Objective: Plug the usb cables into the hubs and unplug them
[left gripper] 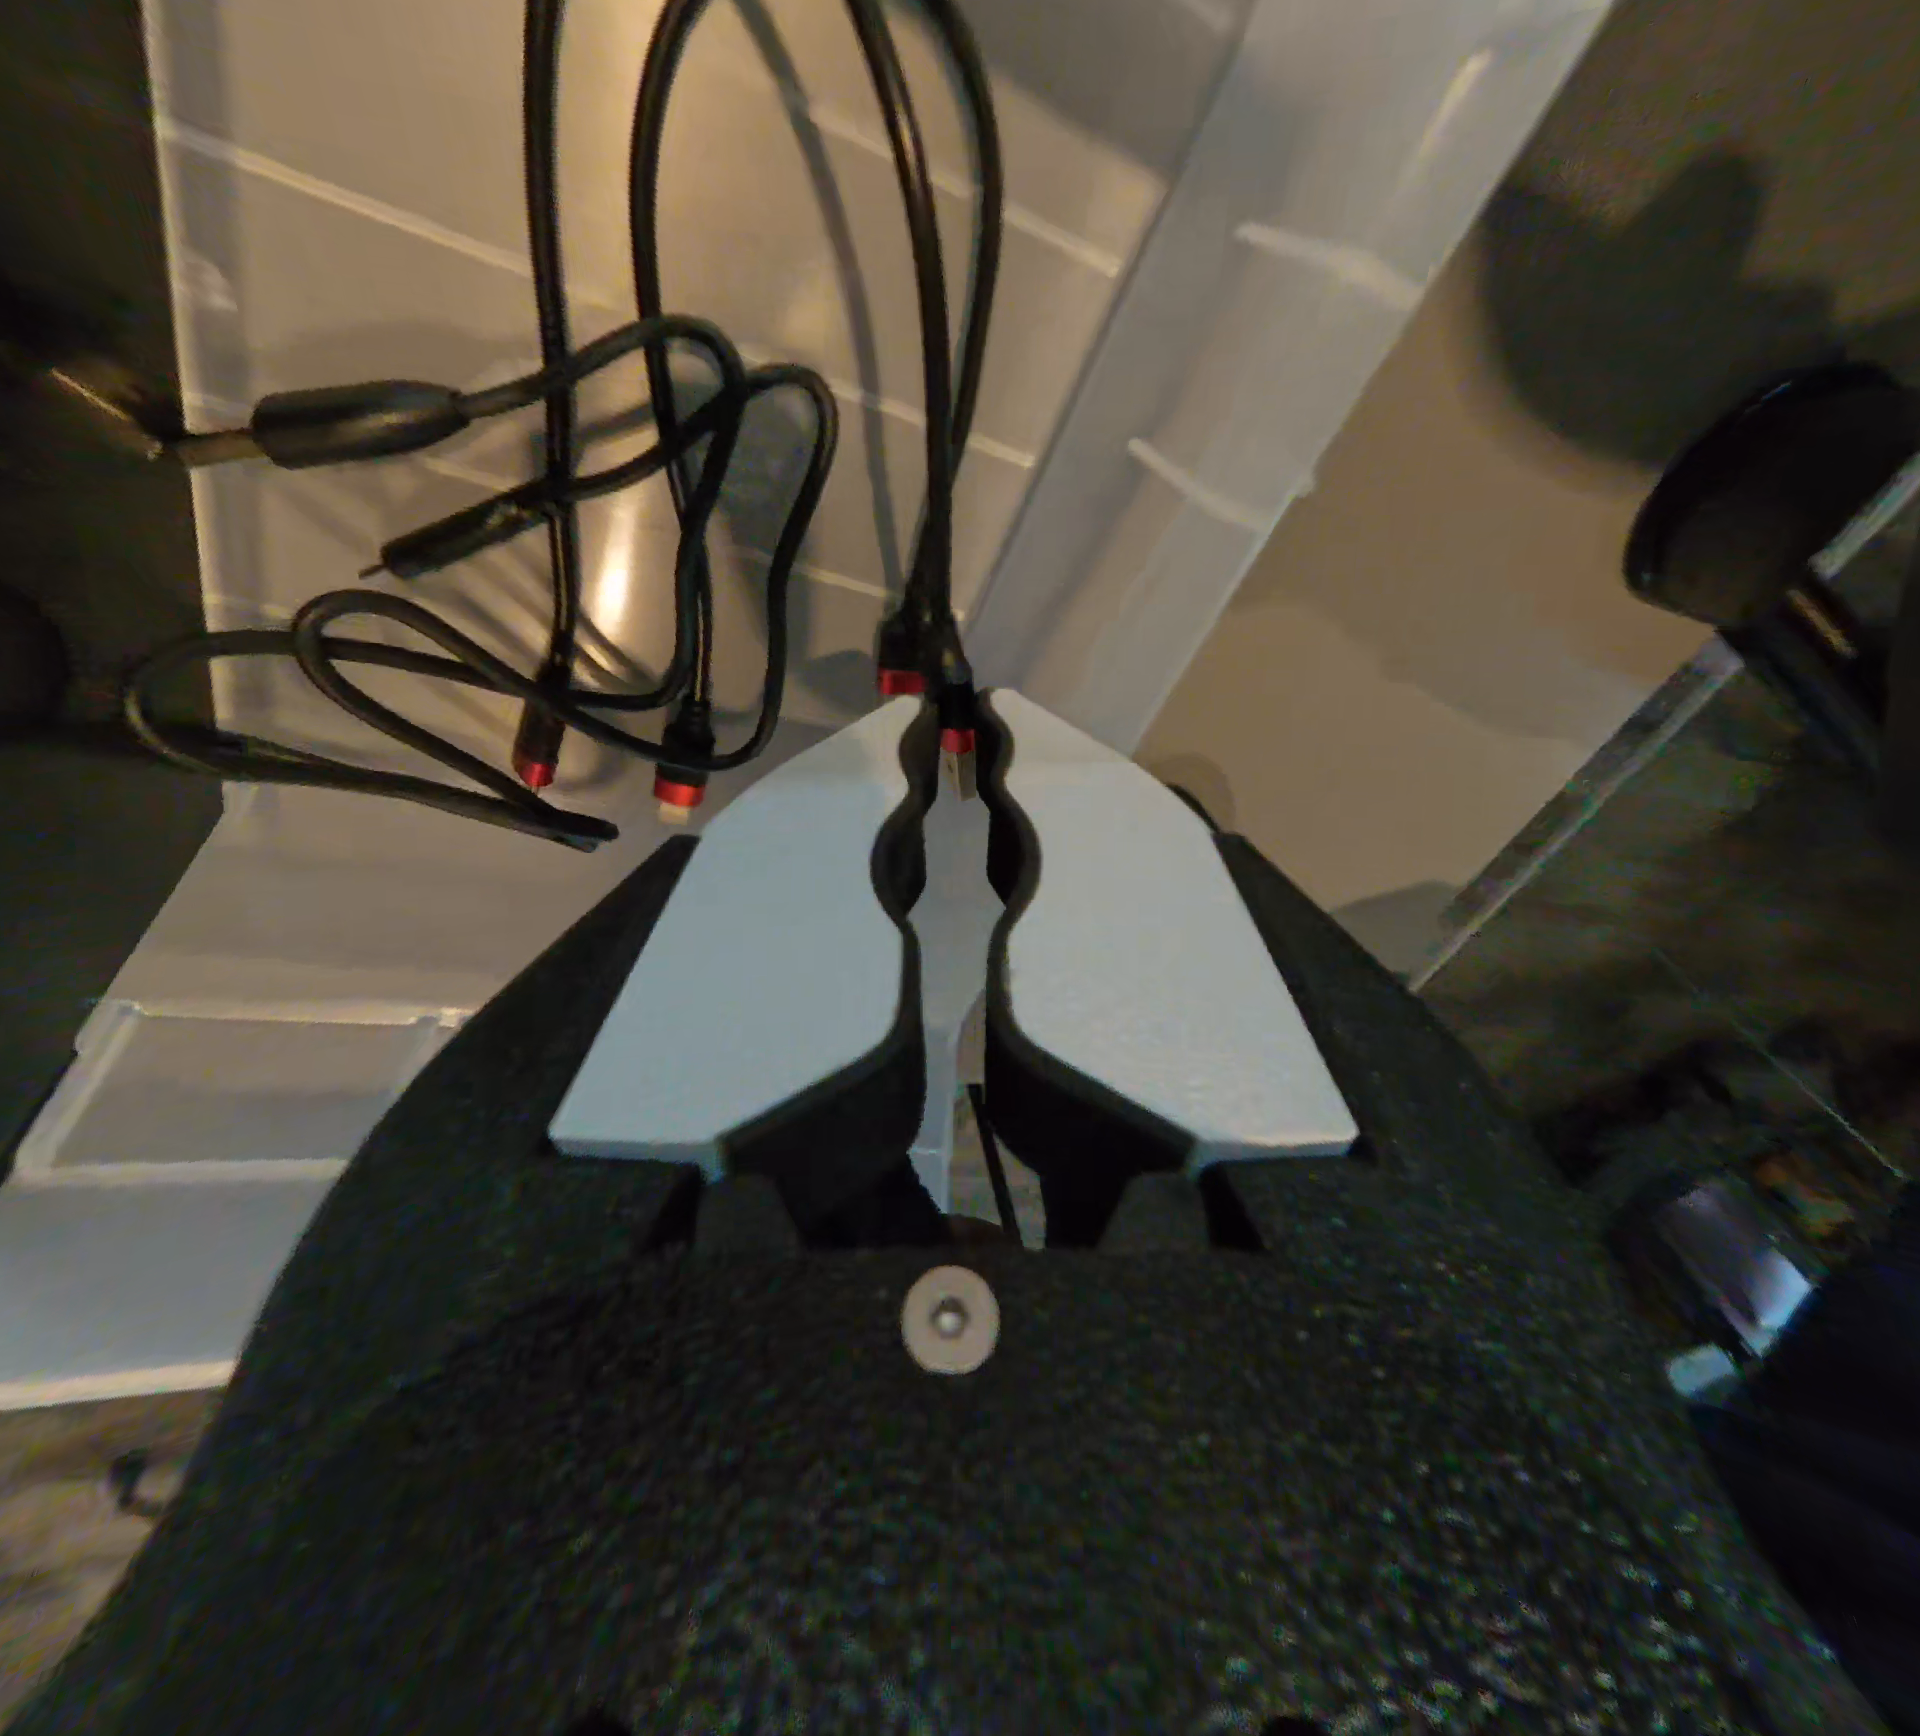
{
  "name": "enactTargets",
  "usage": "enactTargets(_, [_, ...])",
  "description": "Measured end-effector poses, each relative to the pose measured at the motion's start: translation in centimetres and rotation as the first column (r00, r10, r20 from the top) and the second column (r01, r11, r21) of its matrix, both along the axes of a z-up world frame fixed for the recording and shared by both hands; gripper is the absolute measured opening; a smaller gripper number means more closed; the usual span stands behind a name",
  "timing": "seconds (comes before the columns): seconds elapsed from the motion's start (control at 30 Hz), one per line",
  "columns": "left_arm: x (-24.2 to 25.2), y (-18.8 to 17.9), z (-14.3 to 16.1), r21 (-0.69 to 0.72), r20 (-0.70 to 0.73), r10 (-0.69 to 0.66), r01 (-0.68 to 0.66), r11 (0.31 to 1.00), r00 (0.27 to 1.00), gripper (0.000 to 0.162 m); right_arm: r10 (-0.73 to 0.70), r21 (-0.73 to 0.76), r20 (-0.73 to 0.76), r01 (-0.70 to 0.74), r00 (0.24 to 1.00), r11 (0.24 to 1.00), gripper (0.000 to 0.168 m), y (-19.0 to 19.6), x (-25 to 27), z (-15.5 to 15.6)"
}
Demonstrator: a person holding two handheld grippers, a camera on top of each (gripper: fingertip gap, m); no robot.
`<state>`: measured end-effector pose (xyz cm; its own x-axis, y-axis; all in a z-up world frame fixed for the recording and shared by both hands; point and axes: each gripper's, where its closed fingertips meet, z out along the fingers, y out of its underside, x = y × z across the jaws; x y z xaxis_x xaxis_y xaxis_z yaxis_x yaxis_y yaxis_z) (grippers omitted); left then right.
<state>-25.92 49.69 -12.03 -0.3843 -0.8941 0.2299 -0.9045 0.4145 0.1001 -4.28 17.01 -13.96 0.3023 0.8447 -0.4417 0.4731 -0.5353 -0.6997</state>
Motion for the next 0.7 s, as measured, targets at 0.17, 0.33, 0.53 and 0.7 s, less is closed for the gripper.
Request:
enactTargets(0.17, [1.0, -2.0, 2.5, -0.235, 0.175, 0.096, -0.053, 0.971, 0.980, 0.005, 0.000, -0.005, -0.004, 0.000, 1.000, 1.000, 0.033, 0.0, 0.0, 0.0])
enactTargets(0.33, [0.6, -2.7, 4.9, -0.407, 0.270, 0.229, -0.105, 0.907, 0.935, 0.003, 0.003, -0.006, -0.006, -0.003, 1.000, 1.000, 0.034, 0.0, 0.0, 0.0])
enactTargets(0.53, [0.1, -3.8, 6.1, -0.431, 0.335, 0.299, -0.137, 0.892, 0.893, 0.000, 0.004, -0.001, -0.001, -0.004, 1.000, 1.000, 0.034, 0.0, 0.0, 0.0])
enactTargets(0.7, [-0.6, -3.5, 3.2, -0.165, 0.296, 0.187, -0.143, 0.976, 0.937, 0.012, 0.003, -0.001, 0.001, -0.003, 1.000, 1.000, 0.033, 0.0, 0.0, 0.0])
